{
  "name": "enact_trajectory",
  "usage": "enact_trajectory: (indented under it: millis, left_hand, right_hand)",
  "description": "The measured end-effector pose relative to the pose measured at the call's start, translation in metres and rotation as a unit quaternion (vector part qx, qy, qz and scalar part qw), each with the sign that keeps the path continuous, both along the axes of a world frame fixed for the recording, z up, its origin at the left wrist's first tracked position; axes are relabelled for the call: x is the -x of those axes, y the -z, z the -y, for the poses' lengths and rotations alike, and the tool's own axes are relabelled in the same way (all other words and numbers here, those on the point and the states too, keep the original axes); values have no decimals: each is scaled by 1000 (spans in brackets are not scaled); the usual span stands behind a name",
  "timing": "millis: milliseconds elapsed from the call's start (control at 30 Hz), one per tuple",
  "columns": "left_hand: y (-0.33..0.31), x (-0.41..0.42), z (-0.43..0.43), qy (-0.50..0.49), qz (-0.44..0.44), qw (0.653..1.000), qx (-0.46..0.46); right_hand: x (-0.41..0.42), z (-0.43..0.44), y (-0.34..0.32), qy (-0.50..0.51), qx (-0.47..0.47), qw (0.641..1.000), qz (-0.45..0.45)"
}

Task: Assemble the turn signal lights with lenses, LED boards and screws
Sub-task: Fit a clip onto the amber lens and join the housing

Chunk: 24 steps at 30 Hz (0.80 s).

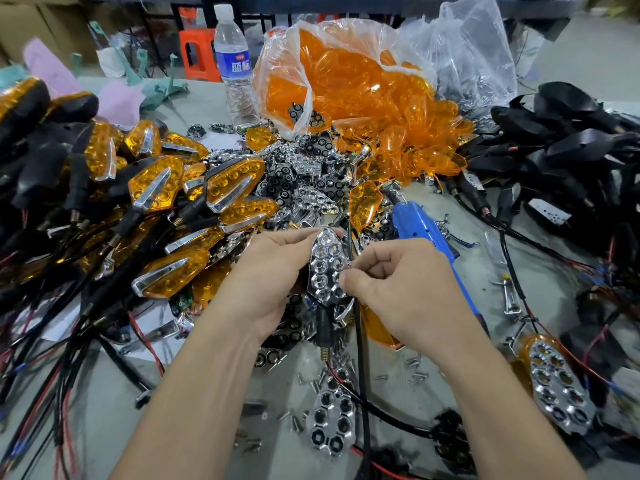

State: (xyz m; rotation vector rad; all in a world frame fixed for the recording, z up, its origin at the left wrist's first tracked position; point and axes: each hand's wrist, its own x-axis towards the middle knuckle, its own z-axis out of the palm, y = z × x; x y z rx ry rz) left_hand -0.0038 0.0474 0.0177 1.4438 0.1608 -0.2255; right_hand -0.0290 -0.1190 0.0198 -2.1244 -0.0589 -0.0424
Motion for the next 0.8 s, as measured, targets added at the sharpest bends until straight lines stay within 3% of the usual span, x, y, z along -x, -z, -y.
enact_trajectory:
  millis: [400,633,800]
  left_hand:
    - [1,2,4,0,-6,1000,6]
    - [2,1,7,-19,32,999,6]
    - [3,-2,4,-69,60,996,24]
  right_hand:
    - [3,-6,-1,133,43,990,-34]
    - [3,-6,-2,140,52,989,-15]
    - [4,-10,4,117,-10,993,-12]
